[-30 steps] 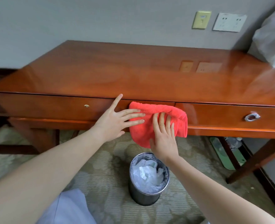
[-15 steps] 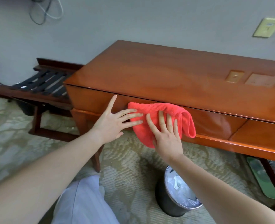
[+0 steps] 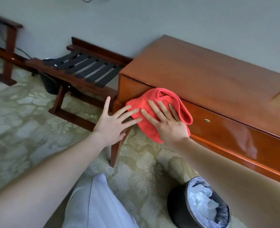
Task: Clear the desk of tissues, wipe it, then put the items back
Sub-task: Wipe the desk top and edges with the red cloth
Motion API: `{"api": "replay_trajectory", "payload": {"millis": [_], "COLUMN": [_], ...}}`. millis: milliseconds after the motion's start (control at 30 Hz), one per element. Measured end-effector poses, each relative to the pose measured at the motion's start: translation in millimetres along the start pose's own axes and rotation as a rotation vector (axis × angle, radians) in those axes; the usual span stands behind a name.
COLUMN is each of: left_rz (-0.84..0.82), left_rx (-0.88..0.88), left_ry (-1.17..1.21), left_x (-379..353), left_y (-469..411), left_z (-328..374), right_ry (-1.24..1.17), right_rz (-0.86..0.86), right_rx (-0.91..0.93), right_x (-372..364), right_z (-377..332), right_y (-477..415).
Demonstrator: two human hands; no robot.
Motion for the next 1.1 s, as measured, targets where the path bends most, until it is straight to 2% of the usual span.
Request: {"api": "replay_trajectory", "payload": {"millis": [200, 400, 533, 767, 900, 1100], "left_rz": [-0.029, 0.107, 0.069, -0.027, -0.065, -0.015], "left_rx": [0.069, 0.083, 0.116, 0.124, 0.099, 0.047], "left_ry": [0.014, 0.108, 0.215, 0.278, 0.280, 0.250], "left_x": [-25, -18, -22, -18, -5, 42], "left_y": [25, 39, 33, 32, 20, -9], "left_z": [-37, -59, -59, -48, -34, -5], "right_ry": [0.101, 0.240, 0.261, 0.268, 0.265, 0.109], "right_rz": [0.025, 0.097, 0.112, 0.163, 0.259, 0.299], "right_rx": [0.091, 0.207, 0.235, 0.243, 0.249, 0.164], "right_x": [20, 29, 30, 38, 51, 66], "right_z": [-45, -78, -78, -66, -41, 25], "right_y": [-43, -84, -87, -80, -59, -24]}}
Point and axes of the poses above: each hand's wrist, its own y-axis away from the middle knuckle, its own x-axis out of the back of the hand, z = x × y, the point moved 10 cm from there along -y, towards the middle knuckle, and after that the axes turned 13 degrees about -x, right-handed, at the moved point
